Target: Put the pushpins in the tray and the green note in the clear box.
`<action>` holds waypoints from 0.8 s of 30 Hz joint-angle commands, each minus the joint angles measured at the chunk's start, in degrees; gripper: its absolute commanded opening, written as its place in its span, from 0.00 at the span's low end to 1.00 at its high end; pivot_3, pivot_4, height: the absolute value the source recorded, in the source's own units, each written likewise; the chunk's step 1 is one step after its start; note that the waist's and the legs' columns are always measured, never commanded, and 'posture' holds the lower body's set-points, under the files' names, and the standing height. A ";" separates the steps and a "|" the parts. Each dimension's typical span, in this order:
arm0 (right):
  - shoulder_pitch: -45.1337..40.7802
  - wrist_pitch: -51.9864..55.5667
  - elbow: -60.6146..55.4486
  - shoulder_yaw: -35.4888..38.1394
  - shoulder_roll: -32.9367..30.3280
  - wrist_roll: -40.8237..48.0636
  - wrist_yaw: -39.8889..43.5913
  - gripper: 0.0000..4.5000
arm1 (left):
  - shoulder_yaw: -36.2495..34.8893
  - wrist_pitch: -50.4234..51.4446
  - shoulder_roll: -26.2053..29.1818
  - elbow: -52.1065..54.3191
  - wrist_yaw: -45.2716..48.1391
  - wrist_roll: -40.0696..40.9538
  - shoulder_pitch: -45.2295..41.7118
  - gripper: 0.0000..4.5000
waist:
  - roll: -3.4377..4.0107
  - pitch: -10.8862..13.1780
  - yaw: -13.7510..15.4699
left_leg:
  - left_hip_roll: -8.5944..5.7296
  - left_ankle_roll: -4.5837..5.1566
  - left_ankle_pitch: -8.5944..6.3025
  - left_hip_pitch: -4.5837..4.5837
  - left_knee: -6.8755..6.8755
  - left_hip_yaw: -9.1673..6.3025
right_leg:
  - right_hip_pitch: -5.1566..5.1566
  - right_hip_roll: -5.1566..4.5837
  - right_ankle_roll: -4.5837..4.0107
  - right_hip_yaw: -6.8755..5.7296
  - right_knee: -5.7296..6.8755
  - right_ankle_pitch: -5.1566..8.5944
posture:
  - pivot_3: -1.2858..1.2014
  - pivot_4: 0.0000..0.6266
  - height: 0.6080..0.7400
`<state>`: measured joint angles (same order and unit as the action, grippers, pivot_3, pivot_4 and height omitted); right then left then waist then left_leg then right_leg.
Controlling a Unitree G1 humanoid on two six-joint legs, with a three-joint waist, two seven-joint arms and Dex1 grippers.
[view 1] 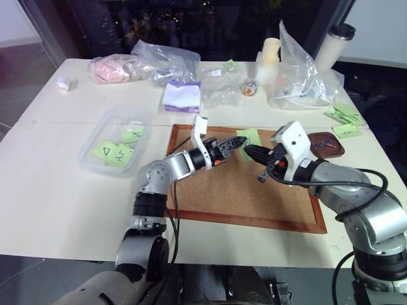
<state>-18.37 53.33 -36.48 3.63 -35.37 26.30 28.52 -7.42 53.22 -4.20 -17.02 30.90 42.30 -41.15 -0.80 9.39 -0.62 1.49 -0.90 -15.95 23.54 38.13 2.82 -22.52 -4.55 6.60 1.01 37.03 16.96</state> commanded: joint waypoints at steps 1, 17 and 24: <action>-1.20 -0.63 -1.96 3.30 -0.80 0.88 -0.52 0.00 | 1.66 -2.83 0.08 0.86 0.76 -1.86 0.18 0.01 | 0.00 0.00 0.02 | 0.00 0.00 0.00 0.00 0.00 0.00 | 0.00 0.00 0.00 0.00 0.00 0.00 | 0.52 0.24 1.00; -1.37 -8.42 21.70 20.86 -1.72 -6.58 -11.53 0.00 | 7.04 -9.21 4.29 6.91 6.23 -6.65 4.46 0.01 | 0.03 -0.01 0.05 | 0.00 0.00 0.00 0.02 -0.03 0.08 | -0.02 -0.05 -0.01 0.04 -0.02 0.00 | 0.52 0.24 1.00; -4.29 -13.49 35.59 21.47 0.49 -10.52 -17.82 0.00 | 8.13 -8.29 4.66 10.97 6.70 -6.45 6.95 0.01 | 0.06 -0.03 -0.13 | 0.01 -0.02 0.01 -0.01 -0.03 0.12 | -0.04 -0.01 0.00 0.07 0.03 0.00 | 0.52 0.24 1.00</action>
<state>-20.93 41.81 -1.88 23.40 -34.62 16.69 11.93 0.26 44.78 0.40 -8.56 37.11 35.13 -34.13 -0.74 9.36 -0.75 1.50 -0.93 -15.94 23.53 38.10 2.94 -22.56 -4.56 6.59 1.08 37.05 16.96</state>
